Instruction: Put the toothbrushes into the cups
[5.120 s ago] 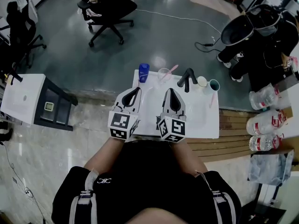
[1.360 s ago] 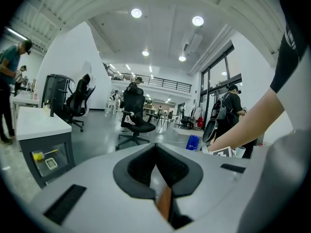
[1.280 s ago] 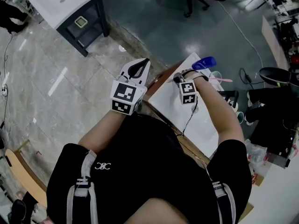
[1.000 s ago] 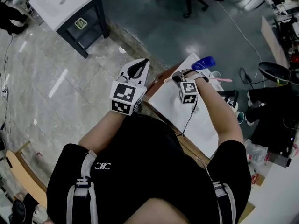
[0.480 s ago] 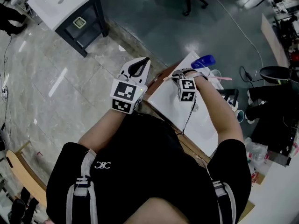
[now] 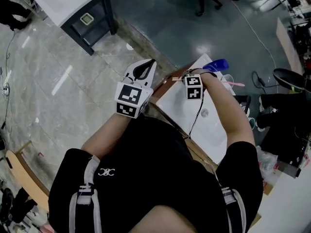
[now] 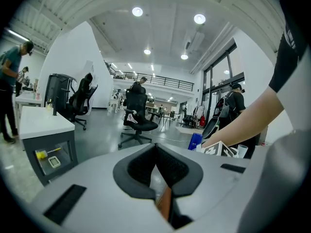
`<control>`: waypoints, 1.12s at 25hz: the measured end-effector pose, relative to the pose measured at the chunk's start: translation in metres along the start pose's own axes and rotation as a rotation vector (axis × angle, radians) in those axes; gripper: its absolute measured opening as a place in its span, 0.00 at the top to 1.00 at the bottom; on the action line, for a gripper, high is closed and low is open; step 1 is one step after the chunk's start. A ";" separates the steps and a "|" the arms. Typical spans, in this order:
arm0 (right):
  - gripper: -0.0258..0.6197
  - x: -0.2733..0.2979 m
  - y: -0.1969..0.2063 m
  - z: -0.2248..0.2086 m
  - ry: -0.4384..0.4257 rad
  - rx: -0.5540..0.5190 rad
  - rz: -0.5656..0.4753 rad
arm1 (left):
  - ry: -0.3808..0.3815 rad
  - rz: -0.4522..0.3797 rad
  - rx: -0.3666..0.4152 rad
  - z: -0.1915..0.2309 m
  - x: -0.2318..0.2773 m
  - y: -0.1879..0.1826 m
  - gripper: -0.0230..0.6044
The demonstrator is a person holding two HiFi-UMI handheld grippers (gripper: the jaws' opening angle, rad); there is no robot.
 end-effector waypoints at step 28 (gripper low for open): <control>0.90 -0.213 0.060 0.111 0.986 1.107 -1.064 | 0.334 -0.014 0.139 -0.103 0.029 -0.036 0.94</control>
Point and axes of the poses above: the fingertips, and each gripper's own axes: x forward along the fingers, z to its left, y out of its underside, the point moved 7 cm from there along -x, backward along the fingers, and after that the axes turned 9 degrees about -y, right-handed, at the moved point
